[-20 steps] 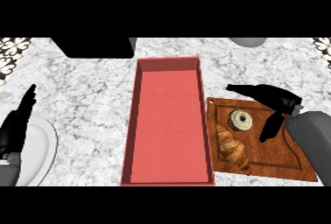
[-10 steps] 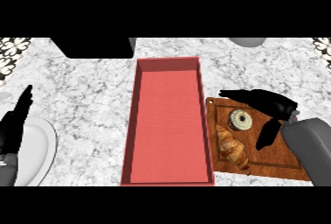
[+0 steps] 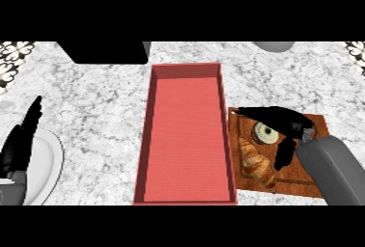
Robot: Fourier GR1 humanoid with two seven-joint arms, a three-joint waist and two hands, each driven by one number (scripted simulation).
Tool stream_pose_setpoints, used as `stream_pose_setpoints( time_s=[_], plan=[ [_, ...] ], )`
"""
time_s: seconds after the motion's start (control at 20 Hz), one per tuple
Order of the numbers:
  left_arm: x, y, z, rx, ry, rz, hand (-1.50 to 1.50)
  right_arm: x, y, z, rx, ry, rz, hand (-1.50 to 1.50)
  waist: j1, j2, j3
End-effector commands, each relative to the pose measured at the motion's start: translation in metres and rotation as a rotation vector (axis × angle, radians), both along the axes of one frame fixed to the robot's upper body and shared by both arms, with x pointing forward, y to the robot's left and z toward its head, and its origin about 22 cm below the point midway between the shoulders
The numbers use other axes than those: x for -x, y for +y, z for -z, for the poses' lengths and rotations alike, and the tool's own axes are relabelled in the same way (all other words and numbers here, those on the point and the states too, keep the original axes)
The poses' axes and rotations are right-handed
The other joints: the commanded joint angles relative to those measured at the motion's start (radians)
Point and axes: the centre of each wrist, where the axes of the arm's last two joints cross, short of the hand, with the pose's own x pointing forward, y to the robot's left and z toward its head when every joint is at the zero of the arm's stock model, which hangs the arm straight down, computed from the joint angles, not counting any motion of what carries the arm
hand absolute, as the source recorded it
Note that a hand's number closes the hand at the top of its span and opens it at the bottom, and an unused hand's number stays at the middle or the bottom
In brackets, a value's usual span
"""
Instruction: Pick the cupcake from the cutting board and place it in the cardboard box
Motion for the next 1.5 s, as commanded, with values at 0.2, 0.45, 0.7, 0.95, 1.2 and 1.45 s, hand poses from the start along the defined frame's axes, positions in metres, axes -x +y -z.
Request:
stream_pose_setpoints(
  time_s=[0.2, 0.45, 0.7, 0.95, 1.2, 1.45],
  plan=[
    [-0.014, -0.005, -0.013, 0.000, -0.005, -0.004, 0.00, -0.003, 0.005, 0.014, -0.017, -0.200, 0.040, 1.50, -0.001, 0.002, 0.001],
    [-0.002, 0.009, -0.010, -0.009, -0.013, -0.008, 0.00, -0.012, 0.022, 0.020, -0.014, -0.319, 0.063, 1.50, 0.004, 0.001, 0.000],
    [-0.013, 0.009, -0.004, 0.001, -0.001, 0.003, 0.00, -0.048, -0.021, -0.022, -0.050, -0.418, -0.041, 1.50, 0.012, 0.007, 0.001],
    [-0.002, -0.008, -0.004, -0.002, -0.010, 0.025, 0.00, -0.055, -0.085, -0.049, -0.089, -0.474, -0.256, 1.50, 0.041, 0.014, 0.003],
    [0.001, 0.000, 0.000, -0.001, -0.004, 0.034, 0.00, -0.077, -0.101, -0.087, -0.152, -0.629, -0.245, 1.50, 0.027, 0.009, 0.001],
    [0.000, -0.006, -0.005, -0.005, -0.017, 0.015, 0.00, -0.088, -0.086, -0.117, -0.392, -0.794, -0.292, 1.50, 0.017, 0.003, 0.001]
  ],
)
